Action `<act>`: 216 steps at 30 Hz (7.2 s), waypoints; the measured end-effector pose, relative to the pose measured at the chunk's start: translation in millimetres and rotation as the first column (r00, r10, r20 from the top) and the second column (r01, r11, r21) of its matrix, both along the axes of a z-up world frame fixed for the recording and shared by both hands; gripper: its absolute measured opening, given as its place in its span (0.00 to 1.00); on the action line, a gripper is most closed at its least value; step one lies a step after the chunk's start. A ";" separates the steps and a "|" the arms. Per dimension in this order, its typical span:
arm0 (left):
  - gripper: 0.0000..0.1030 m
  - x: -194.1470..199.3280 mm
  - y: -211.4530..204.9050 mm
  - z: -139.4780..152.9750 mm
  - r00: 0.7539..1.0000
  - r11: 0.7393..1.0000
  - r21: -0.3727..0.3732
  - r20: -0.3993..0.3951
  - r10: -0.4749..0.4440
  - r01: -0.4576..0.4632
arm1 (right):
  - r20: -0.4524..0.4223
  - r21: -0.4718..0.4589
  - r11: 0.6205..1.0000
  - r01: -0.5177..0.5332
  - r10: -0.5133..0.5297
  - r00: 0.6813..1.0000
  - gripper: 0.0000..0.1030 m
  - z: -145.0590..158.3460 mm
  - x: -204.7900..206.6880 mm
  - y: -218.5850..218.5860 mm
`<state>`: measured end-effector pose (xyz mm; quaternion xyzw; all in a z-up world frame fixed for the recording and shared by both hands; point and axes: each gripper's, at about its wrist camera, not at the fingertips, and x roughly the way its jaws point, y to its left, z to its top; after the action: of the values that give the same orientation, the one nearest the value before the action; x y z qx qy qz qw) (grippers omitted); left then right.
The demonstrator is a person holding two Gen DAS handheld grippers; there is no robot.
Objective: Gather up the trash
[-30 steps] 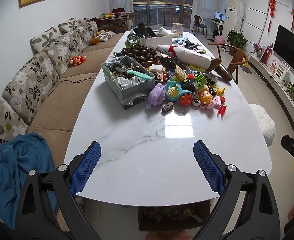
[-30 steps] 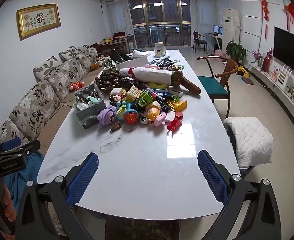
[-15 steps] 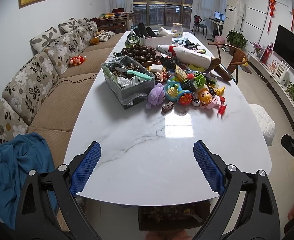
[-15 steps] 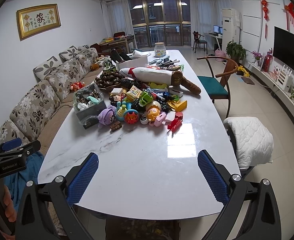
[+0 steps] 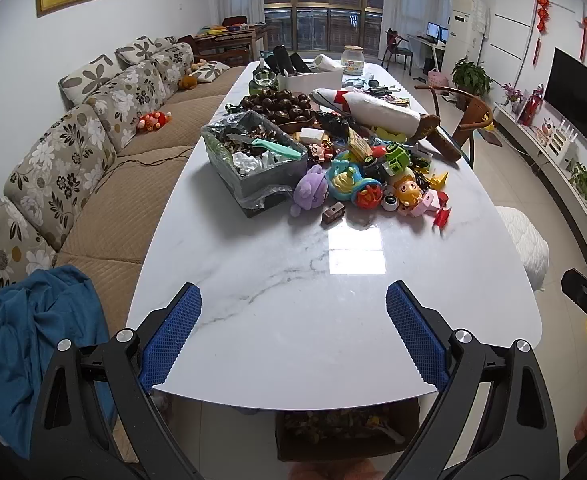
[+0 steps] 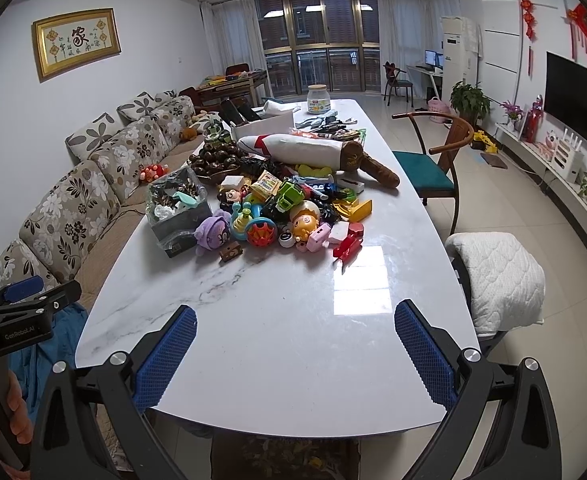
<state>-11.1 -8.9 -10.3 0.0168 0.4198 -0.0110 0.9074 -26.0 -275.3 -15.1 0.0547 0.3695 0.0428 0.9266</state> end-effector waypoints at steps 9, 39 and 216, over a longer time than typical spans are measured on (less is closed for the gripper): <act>0.89 1.4 -1.6 -0.6 1.000 1.000 -0.002 -0.005 0.002 -0.002 | -0.001 -0.001 1.000 -0.001 0.001 1.000 0.95 -0.5 -0.6 -0.3; 0.89 13.9 -3.0 -2.8 1.000 1.000 -0.004 -0.024 -0.005 0.005 | -0.011 0.000 1.000 0.002 -0.002 1.000 0.95 -11.8 7.2 -10.4; 0.15 268.1 -48.6 -228.1 0.913 0.948 -0.113 -0.256 -0.318 0.298 | -0.261 0.272 0.953 0.134 -0.061 0.963 0.59 -148.2 28.0 -104.7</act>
<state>257.0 -57.6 -238.5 0.0484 0.5312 -0.1713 0.8283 1.9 -380.0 -163.4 0.2118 0.4698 0.0425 0.8560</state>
